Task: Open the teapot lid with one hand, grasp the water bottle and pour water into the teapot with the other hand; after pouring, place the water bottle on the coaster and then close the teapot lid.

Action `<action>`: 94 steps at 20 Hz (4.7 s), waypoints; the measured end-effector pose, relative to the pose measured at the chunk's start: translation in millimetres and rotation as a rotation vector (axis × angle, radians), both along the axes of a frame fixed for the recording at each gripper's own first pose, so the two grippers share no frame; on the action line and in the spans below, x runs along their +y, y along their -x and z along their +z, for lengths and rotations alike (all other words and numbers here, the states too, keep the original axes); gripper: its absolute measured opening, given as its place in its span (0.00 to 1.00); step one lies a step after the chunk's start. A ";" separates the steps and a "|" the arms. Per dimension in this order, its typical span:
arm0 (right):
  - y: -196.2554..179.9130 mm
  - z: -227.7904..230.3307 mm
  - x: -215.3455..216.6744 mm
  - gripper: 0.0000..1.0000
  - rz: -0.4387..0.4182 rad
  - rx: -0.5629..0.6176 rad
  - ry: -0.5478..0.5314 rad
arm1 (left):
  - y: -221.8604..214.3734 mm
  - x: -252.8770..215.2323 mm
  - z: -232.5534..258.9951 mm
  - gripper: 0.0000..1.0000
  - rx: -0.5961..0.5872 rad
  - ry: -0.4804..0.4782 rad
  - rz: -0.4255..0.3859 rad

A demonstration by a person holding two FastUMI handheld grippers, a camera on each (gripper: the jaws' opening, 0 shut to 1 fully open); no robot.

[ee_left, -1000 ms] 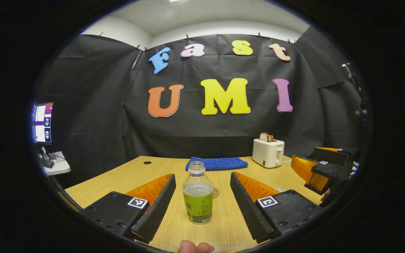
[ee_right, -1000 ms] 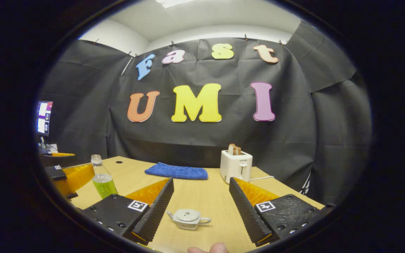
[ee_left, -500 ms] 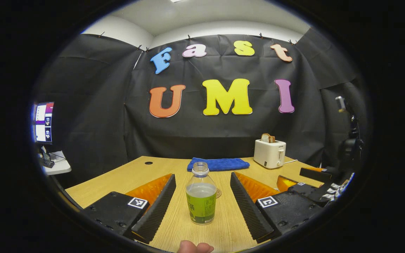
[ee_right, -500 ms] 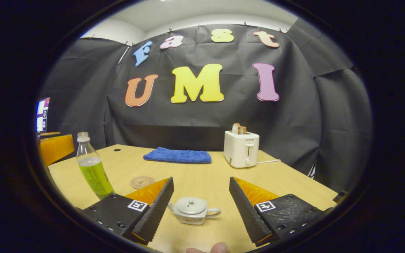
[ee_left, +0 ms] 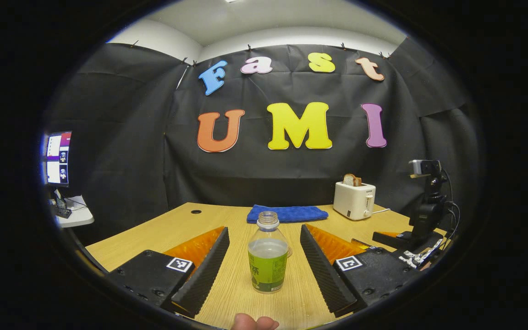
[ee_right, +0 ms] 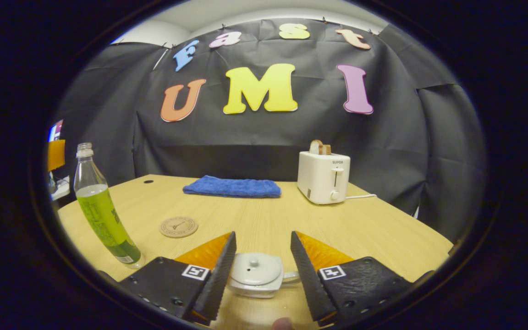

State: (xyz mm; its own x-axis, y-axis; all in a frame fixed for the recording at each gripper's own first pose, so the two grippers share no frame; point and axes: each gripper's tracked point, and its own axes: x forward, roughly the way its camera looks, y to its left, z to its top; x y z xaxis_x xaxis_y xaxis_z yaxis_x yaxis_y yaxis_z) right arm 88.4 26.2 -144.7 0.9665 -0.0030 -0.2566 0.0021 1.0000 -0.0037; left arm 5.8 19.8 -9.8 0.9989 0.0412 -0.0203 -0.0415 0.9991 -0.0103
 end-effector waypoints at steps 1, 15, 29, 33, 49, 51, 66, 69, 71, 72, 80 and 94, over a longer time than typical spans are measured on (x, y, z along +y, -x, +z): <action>-0.9 -2.0 0.7 0.55 0.002 0.006 0.000 | -1.1 0.6 -0.8 0.97 0.002 0.002 -0.001; -3.4 3.0 7.7 0.01 0.051 -0.004 -0.007 | -3.3 6.8 -6.4 0.98 0.023 0.025 0.004; 8.8 49.3 -4.0 0.00 0.080 -0.062 -0.025 | -11.8 -7.8 -70.8 0.98 0.156 0.068 -0.056; 17.3 61.5 -7.7 0.00 0.084 -0.078 -0.018 | -23.9 -5.1 -88.3 0.98 0.190 0.068 -0.049; 27.2 72.3 -44.4 0.00 0.060 -0.082 0.001 | -41.7 4.7 -118.4 0.79 0.300 -0.027 -0.007; 28.6 72.9 -50.9 0.00 0.060 -0.082 -0.002 | -41.9 8.1 -112.5 0.78 0.308 -0.100 0.004; 32.4 69.1 -99.4 0.00 0.108 -0.067 0.005 | -54.5 19.5 -76.9 0.75 0.390 -1.140 0.023; 33.5 66.9 -112.1 0.00 0.115 -0.065 0.017 | -62.8 2.6 -75.1 0.75 0.402 -1.325 -0.023; 34.3 65.3 -120.2 0.00 0.112 -0.064 0.011 | -61.7 -13.9 -77.2 0.75 0.407 -1.425 -0.065; 34.8 63.8 -126.8 0.01 0.108 -0.065 0.008 | -56.7 -22.3 -82.2 0.75 0.420 -1.485 -0.091; 37.8 54.7 -143.5 0.01 0.103 -0.061 -0.024 | -47.7 -59.0 -88.5 0.75 0.440 -1.752 -0.140; 39.2 50.6 -159.8 0.00 0.088 -0.066 -0.032 | -60.4 -79.4 -59.8 0.75 0.385 -2.034 -0.114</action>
